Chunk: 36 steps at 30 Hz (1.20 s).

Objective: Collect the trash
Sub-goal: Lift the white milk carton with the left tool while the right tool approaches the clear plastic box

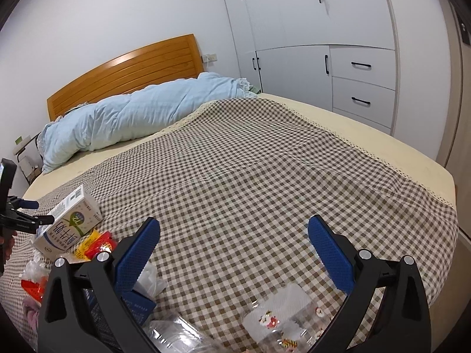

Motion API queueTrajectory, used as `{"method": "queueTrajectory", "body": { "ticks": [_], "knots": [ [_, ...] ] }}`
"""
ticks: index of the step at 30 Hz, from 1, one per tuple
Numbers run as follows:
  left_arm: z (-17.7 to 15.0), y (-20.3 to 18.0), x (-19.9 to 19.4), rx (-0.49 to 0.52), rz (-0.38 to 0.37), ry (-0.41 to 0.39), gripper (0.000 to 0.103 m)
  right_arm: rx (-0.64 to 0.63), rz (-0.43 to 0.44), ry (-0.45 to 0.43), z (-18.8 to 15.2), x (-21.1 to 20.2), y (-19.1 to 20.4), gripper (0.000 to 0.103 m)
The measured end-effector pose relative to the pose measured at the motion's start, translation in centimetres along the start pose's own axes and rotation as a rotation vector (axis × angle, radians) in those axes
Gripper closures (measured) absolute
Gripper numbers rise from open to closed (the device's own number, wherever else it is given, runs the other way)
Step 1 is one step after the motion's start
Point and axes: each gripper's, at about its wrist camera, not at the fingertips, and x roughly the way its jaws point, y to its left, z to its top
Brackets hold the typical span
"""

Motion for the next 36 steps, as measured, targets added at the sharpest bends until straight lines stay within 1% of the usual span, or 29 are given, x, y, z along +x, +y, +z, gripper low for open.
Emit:
{"method": "queueTrajectory", "body": {
  "ticks": [3, 7, 10, 13, 14, 15, 18, 23, 25, 28, 30, 32, 36],
  "knots": [
    [0.7, 0.3, 1.1, 0.037, -0.047, 0.033, 0.008, -0.001, -0.017, 0.003, -0.1, 0.4, -0.1, 0.006],
    [1.2, 0.4, 2.4, 0.094, -0.042, 0.086, 0.008, 0.003, -0.038, 0.012, -0.1, 0.9, -0.5, 0.006],
    [1.3, 0.4, 3.2, 0.139, -0.052, 0.124, 0.008, 0.013, -0.053, 0.018, -0.2, 1.1, -1.1, 0.006],
    [1.6, 1.0, 4.3, 0.148, -0.057, 0.167, 0.008, 0.026, -0.058, 0.025, -0.3, 1.2, -1.5, 0.006],
    [1.7, 1.3, 4.6, 0.148, -0.059, 0.176, 0.01, 0.028, -0.059, 0.027, -0.4, 1.3, -1.5, 0.006],
    [1.9, 1.7, 5.0, 0.141, -0.091, 0.19, 0.013, 0.026, -0.06, 0.029, -0.4, 1.3, -1.5, 0.006],
    [2.2, 2.1, 6.1, 0.135, -0.136, 0.211, 0.014, 0.008, -0.072, 0.029, -0.6, 1.3, -1.4, 0.006],
    [2.4, 1.7, 7.2, 0.144, -0.175, 0.241, 0.018, 0.018, -0.081, 0.037, -0.7, 1.4, -1.7, 0.006],
    [2.8, 1.3, 7.7, 0.145, -0.164, 0.225, 0.021, 0.019, -0.081, 0.04, -0.8, 1.5, -1.7, 0.006],
    [2.5, 0.6, 7.6, 0.138, -0.123, 0.175, 0.023, 0.02, -0.077, 0.039, -0.7, 1.4, -1.7, 0.006],
    [2.2, 0.1, 7.3, 0.111, -0.088, 0.152, 0.024, 0.025, -0.072, 0.037, -0.7, 1.3, -1.8, 0.006],
    [1.8, -0.8, 6.8, 0.113, -0.036, 0.123, 0.024, 0.028, -0.068, 0.034, -0.6, 1.0, -2.0, 0.006],
    [1.1, -1.5, 5.8, 0.08, 0.038, 0.085, 0.025, 0.036, -0.06, 0.024, -0.5, 0.2, -2.6, 0.006]
  ]
}}
